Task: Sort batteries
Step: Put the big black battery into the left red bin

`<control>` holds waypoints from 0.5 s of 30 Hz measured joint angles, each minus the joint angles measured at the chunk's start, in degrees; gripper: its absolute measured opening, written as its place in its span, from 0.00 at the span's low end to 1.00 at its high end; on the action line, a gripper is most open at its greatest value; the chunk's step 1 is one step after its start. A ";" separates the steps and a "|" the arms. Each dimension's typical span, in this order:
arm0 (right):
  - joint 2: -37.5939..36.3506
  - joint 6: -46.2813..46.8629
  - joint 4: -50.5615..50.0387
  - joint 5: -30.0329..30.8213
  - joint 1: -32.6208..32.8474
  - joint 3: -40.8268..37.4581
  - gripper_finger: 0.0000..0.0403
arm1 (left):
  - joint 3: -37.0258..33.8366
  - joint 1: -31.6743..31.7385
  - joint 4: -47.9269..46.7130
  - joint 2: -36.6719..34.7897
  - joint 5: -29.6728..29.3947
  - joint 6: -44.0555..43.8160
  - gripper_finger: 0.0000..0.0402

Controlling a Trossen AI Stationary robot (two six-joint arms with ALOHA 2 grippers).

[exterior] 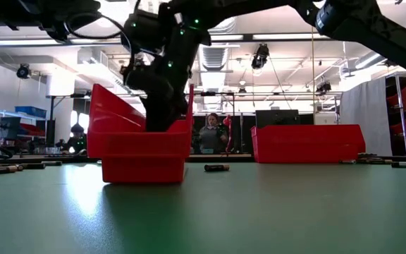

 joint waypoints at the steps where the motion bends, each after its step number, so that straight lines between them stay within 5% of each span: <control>1: 0.00 0.03 0.00 1.08 -0.48 0.00 0.13 | 0.00 0.00 0.00 0.00 0.00 0.00 0.39; 15: 0.00 1.62 -4.71 4.97 -5.71 0.00 0.13 | 0.00 0.00 0.00 0.00 0.00 0.70 0.39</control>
